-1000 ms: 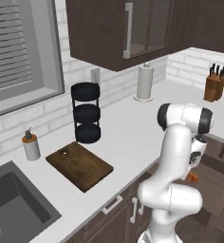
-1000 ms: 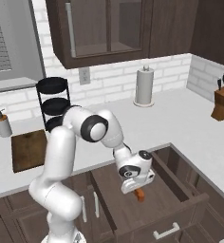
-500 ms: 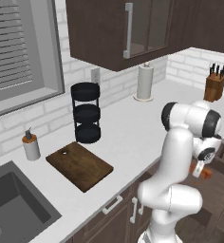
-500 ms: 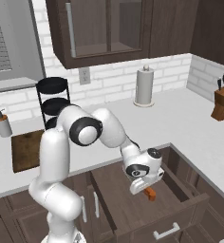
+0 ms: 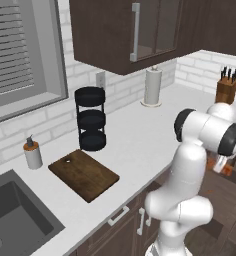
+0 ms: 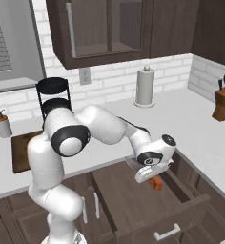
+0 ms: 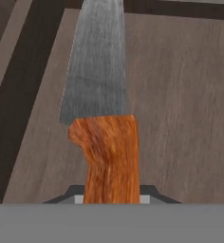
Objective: Pick up the knife from the drawer and place it on the cutting board. Then place the meat from the plate to the cutting board.
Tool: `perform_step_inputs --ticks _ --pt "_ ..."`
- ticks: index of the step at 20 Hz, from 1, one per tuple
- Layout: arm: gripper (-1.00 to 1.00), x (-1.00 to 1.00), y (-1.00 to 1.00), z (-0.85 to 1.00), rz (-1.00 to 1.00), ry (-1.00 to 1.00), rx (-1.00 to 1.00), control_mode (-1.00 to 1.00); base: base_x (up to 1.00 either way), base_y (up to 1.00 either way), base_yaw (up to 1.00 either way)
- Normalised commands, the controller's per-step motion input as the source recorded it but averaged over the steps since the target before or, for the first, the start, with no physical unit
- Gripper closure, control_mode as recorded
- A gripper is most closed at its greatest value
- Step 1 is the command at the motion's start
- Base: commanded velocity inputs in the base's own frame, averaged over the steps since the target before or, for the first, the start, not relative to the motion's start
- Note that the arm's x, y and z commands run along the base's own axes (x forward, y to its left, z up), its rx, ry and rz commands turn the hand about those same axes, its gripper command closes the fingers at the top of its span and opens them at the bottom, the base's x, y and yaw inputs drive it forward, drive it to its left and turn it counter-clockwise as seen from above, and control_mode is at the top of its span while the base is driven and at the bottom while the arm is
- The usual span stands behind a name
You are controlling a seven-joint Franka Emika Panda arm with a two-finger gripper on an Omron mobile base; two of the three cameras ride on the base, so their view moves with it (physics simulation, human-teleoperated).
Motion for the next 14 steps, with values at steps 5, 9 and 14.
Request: perform_step_inputs --ticks 5,9,14 --pt "1.00 -0.18 0.61 0.76 0.00 -0.06 0.09 -1.00 0.00 0.00 0.00" --pt "1.00 -0.24 0.84 0.56 0.01 -0.07 0.01 -1.00 0.00 0.00 0.00" --pt "1.00 0.00 0.90 0.50 0.07 -0.01 0.00 -1.00 0.00 0.00 0.00"
